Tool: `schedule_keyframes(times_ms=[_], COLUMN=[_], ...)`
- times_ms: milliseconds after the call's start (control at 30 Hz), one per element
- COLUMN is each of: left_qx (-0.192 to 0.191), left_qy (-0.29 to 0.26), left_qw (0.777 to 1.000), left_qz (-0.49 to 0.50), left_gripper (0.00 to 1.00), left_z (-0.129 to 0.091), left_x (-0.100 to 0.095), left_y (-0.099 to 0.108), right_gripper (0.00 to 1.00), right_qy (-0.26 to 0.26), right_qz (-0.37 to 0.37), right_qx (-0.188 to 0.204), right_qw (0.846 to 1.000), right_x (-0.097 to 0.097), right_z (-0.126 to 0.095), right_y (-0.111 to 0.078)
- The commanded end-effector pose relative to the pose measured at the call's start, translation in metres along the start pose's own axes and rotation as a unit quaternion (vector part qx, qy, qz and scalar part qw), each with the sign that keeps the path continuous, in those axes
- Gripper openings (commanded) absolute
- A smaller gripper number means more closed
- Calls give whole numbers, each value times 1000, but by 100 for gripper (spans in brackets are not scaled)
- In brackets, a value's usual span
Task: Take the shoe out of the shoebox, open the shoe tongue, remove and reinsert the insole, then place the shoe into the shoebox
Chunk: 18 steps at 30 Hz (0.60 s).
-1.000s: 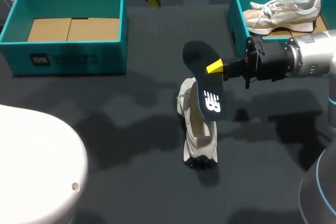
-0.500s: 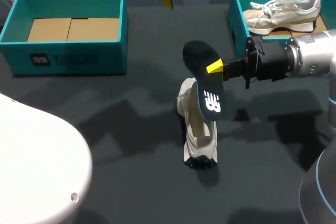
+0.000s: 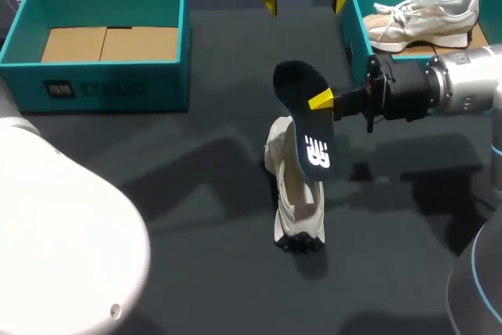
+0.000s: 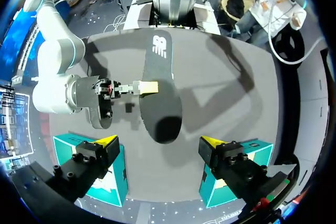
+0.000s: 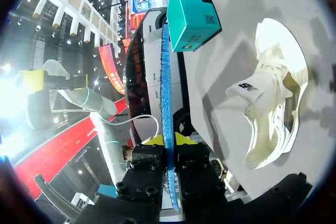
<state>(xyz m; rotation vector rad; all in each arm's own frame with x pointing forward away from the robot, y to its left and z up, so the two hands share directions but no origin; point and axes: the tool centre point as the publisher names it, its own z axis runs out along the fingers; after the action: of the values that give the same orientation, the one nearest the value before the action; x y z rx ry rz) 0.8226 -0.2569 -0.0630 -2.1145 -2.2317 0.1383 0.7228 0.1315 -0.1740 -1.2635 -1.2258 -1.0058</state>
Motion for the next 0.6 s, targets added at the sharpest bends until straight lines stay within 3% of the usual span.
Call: schedule_keyframes(times_ms=[33, 300, 600], left_qx=[10, 12, 31], left_qy=[58, 60, -43], left_qw=[998, 998, 998], left_qz=[9, 23, 23], left_gripper=[100, 100, 100], left_z=[6, 9, 3], left_x=[-13, -16, 23], left_y=[4, -1, -6], right_gripper=[0, 0, 0], right_qy=[0, 0, 0], right_qz=[0, 0, 0], right_qx=[0, 0, 0], right_qw=[1000, 1000, 1000], right_x=[0, 0, 0], right_z=[1, 1, 1], right_y=[0, 0, 0])
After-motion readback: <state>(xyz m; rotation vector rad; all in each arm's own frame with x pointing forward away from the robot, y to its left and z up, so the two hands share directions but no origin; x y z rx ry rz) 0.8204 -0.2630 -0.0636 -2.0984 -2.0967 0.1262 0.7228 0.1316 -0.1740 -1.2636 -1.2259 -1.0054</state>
